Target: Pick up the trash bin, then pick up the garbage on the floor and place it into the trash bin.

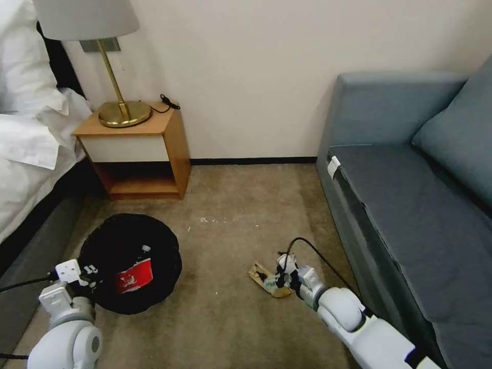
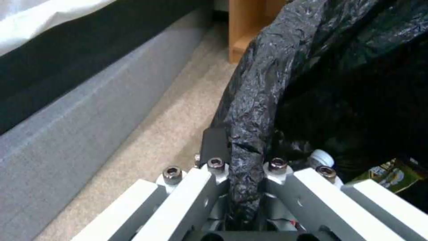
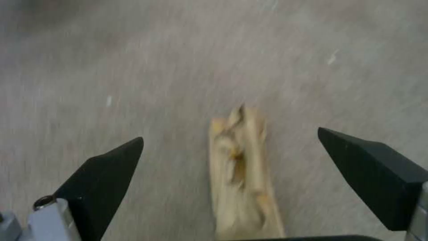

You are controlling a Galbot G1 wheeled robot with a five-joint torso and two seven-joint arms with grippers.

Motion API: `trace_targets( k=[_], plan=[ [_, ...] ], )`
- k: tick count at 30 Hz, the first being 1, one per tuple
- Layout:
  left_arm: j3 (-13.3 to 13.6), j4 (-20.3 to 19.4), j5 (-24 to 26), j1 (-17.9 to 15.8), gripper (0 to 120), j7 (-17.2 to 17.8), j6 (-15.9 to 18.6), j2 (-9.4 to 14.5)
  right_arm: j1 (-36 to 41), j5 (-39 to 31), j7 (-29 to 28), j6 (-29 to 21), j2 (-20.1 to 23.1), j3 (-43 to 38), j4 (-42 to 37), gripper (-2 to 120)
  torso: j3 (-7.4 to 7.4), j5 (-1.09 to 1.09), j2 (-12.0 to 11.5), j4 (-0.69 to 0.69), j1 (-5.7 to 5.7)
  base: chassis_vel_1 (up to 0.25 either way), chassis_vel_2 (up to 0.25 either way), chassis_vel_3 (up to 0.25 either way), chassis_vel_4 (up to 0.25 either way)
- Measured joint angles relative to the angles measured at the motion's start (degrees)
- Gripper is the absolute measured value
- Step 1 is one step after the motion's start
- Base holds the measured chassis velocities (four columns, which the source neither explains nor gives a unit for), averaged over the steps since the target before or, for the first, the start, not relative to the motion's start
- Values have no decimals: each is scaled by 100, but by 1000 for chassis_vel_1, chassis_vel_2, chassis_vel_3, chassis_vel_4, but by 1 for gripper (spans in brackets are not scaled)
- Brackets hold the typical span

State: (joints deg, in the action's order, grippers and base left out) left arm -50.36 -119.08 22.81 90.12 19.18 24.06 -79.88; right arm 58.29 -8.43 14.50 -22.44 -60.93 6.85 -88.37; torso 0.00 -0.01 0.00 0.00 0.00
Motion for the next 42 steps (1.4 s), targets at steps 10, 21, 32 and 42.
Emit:
trace_targets(
  k=[10,21,32,42],
  plan=[
    [-60,-10,-13,35,3,-1,16,36,-483,283,227,-696,-347,187,758,100,0,1,0,0,0,0,0,0,0],
    [-28,-73,-69,43,3,-3,74,-13,-690,688,393,-586,-608,21,1581,94,0,0,0,0,0,0,0,0,0],
    [-40,-75,-91,86,3,-3,76,-33,-664,772,444,-439,-753,-82,1732,56,0,0,0,0,0,0,0,0,0],
    [-27,-26,-97,63,3,-3,59,-28,-609,1114,429,-274,-761,-134,1729,17,0,0,0,0,0,0,0,0,0]
  ],
)
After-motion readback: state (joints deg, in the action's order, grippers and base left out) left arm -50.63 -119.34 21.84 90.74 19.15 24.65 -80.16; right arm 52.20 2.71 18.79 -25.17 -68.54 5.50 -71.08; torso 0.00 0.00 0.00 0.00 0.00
